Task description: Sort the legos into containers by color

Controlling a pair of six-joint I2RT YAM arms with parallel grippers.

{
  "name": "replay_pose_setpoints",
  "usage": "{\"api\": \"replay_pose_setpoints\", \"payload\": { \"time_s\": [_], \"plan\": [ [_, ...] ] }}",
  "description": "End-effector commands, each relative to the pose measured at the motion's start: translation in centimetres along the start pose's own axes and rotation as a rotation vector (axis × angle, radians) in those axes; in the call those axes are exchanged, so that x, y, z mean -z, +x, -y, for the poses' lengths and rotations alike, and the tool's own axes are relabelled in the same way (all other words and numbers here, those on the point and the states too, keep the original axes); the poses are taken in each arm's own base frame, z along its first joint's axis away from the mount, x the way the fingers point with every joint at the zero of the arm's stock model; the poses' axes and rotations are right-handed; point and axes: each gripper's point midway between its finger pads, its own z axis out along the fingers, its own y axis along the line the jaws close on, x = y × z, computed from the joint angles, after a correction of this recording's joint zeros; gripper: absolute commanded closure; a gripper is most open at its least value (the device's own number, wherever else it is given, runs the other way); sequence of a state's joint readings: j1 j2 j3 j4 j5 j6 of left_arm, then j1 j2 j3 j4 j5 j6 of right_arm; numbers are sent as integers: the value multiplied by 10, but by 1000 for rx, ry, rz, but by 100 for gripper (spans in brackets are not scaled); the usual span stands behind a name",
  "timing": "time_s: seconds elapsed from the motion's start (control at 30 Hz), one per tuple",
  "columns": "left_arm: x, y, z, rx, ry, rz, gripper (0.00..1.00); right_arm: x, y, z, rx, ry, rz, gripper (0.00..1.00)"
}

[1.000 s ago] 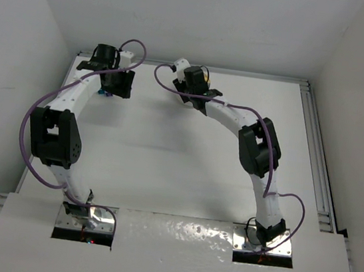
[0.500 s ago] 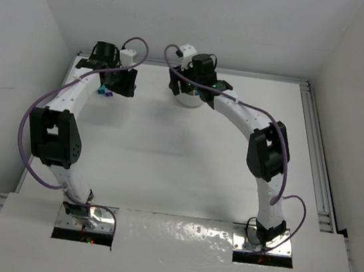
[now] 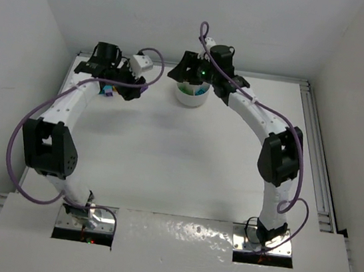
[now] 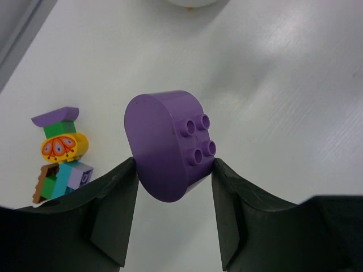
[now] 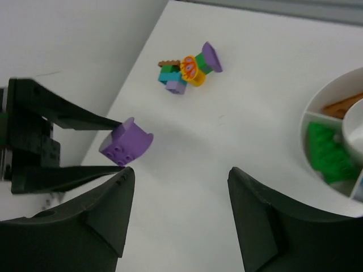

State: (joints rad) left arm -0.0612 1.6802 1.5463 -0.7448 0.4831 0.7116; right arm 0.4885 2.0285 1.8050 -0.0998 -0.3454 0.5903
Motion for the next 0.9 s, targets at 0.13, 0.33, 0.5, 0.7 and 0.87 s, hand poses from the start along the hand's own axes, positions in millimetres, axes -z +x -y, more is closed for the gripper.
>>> {"api": "replay_pose_setpoints", "payload": {
  "time_s": [0.13, 0.33, 0.5, 0.7, 0.87],
  "plan": [
    [41, -64, -1, -397, -211, 336, 100, 12, -4, -65, -150, -176, 22, 32],
    [34, -64, 16, -401, -200, 370, 100, 8, 6, -91, -138, -263, 11, 30],
    [32, -64, 21, -393, -178, 378, 100, -2, 4, -107, -181, -336, 18, 30],
    [34, -68, 27, -396, -167, 391, 100, -12, -7, -105, -232, -331, 68, 30],
    [34, -70, 26, -391, -172, 401, 100, -26, -5, -102, -249, -294, 59, 28]
  ]
}}
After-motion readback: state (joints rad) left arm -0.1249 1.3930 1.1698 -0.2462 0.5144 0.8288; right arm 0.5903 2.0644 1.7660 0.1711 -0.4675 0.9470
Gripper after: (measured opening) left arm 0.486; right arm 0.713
